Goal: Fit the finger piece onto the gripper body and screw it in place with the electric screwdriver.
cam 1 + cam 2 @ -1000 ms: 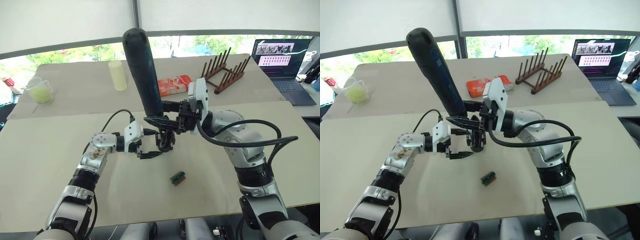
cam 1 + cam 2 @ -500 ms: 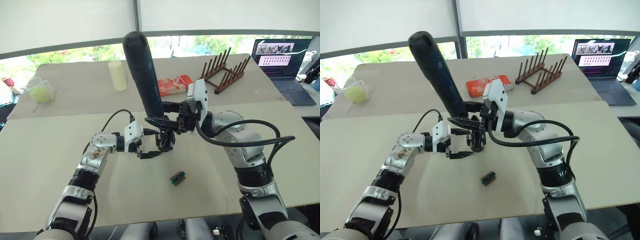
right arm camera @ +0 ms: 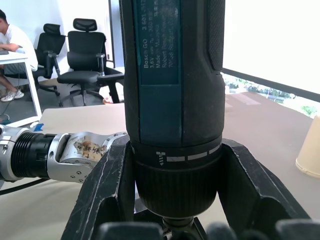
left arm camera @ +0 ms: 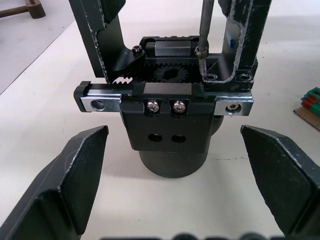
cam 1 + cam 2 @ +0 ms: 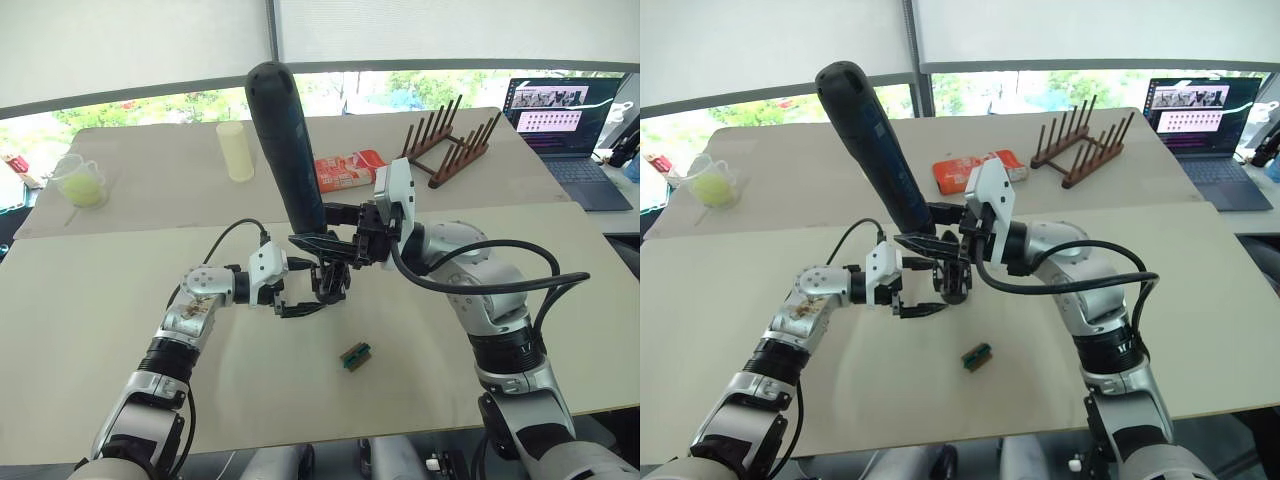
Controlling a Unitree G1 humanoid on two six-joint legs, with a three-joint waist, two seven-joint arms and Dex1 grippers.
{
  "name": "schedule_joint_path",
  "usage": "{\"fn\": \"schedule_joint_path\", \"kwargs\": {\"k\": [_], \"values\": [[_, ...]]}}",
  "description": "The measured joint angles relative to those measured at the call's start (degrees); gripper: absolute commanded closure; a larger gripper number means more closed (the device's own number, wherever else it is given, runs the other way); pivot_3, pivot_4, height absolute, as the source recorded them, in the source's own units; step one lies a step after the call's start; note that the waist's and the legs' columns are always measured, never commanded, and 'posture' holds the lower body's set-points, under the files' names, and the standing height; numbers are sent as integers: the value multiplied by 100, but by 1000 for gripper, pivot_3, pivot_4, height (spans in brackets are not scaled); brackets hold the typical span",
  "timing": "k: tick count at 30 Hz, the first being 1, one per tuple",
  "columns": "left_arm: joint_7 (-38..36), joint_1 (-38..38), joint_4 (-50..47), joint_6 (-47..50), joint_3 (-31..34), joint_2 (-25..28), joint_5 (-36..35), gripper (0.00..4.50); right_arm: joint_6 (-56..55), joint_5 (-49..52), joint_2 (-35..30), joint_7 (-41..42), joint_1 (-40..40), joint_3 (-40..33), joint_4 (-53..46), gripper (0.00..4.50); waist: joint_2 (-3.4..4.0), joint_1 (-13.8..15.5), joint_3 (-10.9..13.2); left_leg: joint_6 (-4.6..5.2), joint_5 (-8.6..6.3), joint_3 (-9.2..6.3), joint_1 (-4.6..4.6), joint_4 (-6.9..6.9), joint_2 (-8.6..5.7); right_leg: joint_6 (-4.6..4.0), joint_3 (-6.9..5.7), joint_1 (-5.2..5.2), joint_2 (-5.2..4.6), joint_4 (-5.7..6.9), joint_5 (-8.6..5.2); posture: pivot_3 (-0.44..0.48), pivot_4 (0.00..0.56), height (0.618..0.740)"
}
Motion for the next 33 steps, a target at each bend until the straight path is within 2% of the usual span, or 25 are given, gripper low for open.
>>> {"fn": "schedule_joint_path", "kwargs": {"k": [33], "values": [[-1, 0, 0, 0, 0, 0, 0, 0, 21, -19, -14, -12, 39, 12, -63, 2594, 0, 0, 0, 0, 0, 0, 0, 0, 0, 0, 0, 0, 0, 0, 0, 0, 150, 740]]}}
